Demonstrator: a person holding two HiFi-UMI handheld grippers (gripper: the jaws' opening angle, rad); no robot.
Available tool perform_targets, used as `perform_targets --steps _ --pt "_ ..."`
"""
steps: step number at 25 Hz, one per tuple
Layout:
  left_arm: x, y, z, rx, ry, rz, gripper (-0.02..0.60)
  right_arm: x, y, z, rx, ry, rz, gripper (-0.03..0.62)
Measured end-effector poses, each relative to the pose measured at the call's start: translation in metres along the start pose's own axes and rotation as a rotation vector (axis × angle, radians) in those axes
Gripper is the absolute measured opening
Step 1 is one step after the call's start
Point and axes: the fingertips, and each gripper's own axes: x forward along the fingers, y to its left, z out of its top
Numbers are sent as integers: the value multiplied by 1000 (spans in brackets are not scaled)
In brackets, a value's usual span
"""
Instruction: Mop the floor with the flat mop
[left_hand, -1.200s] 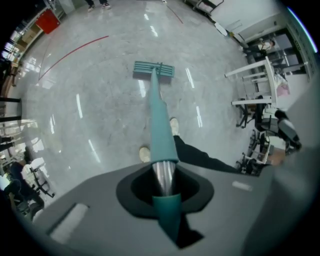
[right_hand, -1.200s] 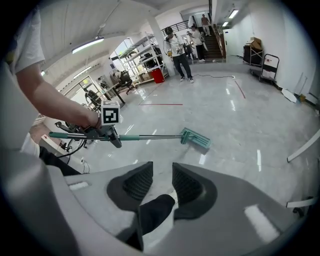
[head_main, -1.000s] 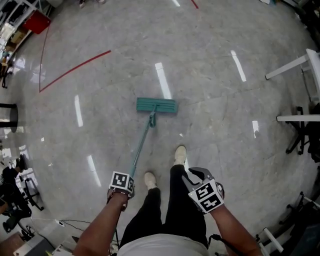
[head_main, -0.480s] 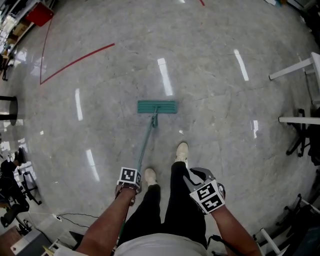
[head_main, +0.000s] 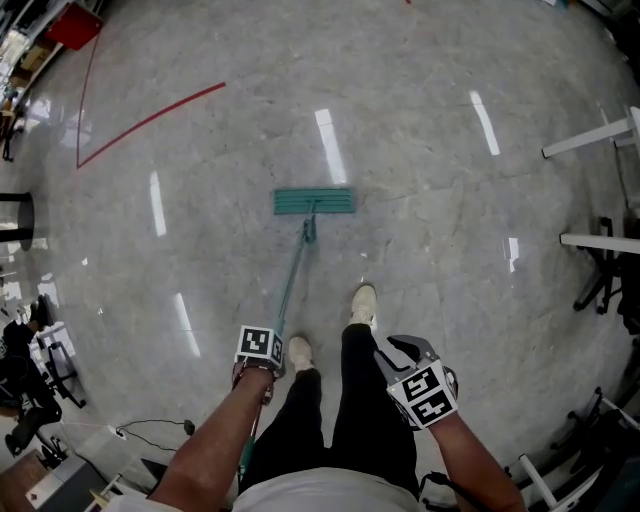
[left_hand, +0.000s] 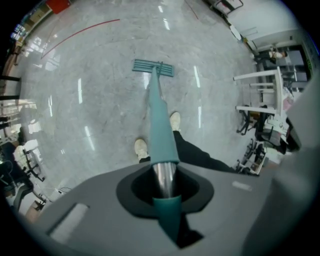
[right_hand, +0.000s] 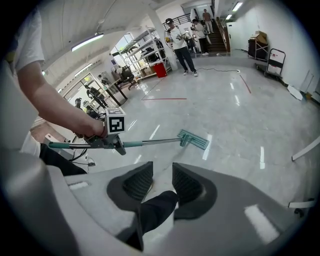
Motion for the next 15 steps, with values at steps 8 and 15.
perform_targets --steps 8,15 --pt "-11 -12 50 -15 -26 -10 58 -4 -18 2 3 -1 -2 124" --pt "-29 -20 98 -28 -46 -22 60 -6 -32 7 8 3 9 124"
